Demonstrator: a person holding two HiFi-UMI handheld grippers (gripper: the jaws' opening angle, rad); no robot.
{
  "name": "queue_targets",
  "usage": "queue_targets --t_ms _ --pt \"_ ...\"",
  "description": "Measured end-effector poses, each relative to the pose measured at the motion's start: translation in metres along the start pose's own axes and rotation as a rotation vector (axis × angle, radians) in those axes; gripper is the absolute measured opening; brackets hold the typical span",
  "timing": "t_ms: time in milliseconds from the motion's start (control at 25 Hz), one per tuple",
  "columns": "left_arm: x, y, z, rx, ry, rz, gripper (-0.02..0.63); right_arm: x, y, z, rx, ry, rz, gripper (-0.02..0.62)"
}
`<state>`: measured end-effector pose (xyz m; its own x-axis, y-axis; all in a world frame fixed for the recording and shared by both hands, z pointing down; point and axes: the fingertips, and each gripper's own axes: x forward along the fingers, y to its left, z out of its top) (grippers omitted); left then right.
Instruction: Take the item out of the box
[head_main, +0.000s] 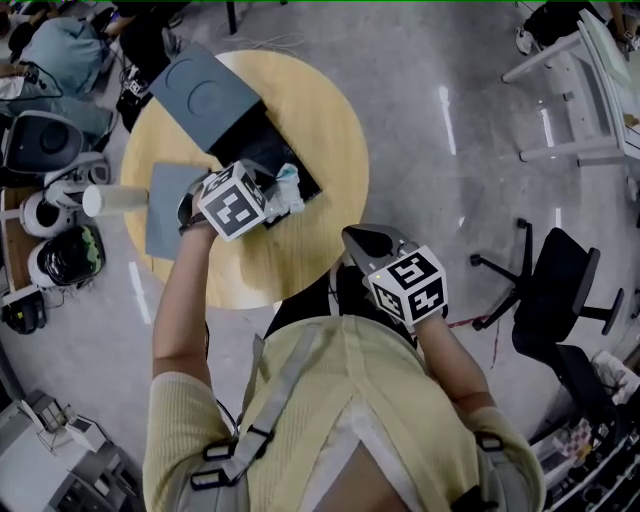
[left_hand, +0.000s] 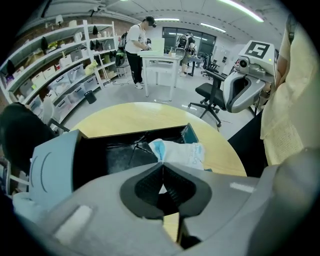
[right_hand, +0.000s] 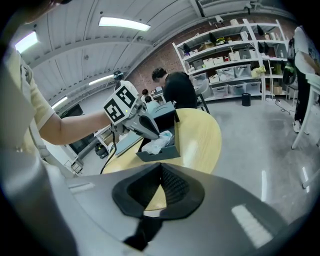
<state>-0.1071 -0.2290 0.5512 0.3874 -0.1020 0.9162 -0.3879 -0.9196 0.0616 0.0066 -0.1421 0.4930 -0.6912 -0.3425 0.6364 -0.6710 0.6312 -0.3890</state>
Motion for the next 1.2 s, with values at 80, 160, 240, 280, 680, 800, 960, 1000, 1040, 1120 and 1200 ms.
queue_targets --t_ms 80,160,240,280,680,800,960,1000,1040,1120,1200 --pt "-0.008 0.002 0.004 -0.018 -0.030 0.038 0.008 -0.003 0.000 0.002 -0.013 -0.001 0.004 0.005" --pt "-0.018 0.006 0.008 -0.041 -0.063 0.078 0.008 -0.004 0.001 0.005 -0.023 -0.005 0.008 0.005" --pt "-0.028 0.009 0.010 -0.062 -0.094 0.114 0.008 -0.004 0.002 0.009 -0.038 -0.009 0.015 0.005" --pt "-0.034 0.009 0.011 -0.070 -0.107 0.132 0.008 -0.004 0.003 0.011 -0.046 -0.011 0.018 0.005" --pt "-0.086 -0.001 0.014 -0.156 -0.218 0.277 0.008 -0.010 0.010 0.022 -0.130 -0.023 0.049 0.005" --pt "-0.104 -0.007 0.005 -0.189 -0.246 0.318 0.008 -0.008 0.012 0.028 -0.152 -0.032 0.055 0.005" --pt "-0.128 -0.017 -0.008 -0.241 -0.262 0.388 0.008 -0.009 0.014 0.034 -0.171 -0.042 0.062 0.005" --pt "-0.131 -0.020 -0.013 -0.260 -0.266 0.401 0.008 -0.009 0.014 0.035 -0.177 -0.043 0.063 0.005" --pt "-0.134 -0.024 -0.018 -0.281 -0.270 0.412 0.008 -0.010 0.015 0.037 -0.183 -0.045 0.066 0.005" --pt "-0.138 -0.032 -0.029 -0.319 -0.280 0.434 0.008 -0.009 0.018 0.038 -0.197 -0.046 0.075 0.005" --pt "-0.143 -0.038 -0.038 -0.354 -0.291 0.456 0.008 -0.007 0.022 0.039 -0.210 -0.042 0.088 0.005"
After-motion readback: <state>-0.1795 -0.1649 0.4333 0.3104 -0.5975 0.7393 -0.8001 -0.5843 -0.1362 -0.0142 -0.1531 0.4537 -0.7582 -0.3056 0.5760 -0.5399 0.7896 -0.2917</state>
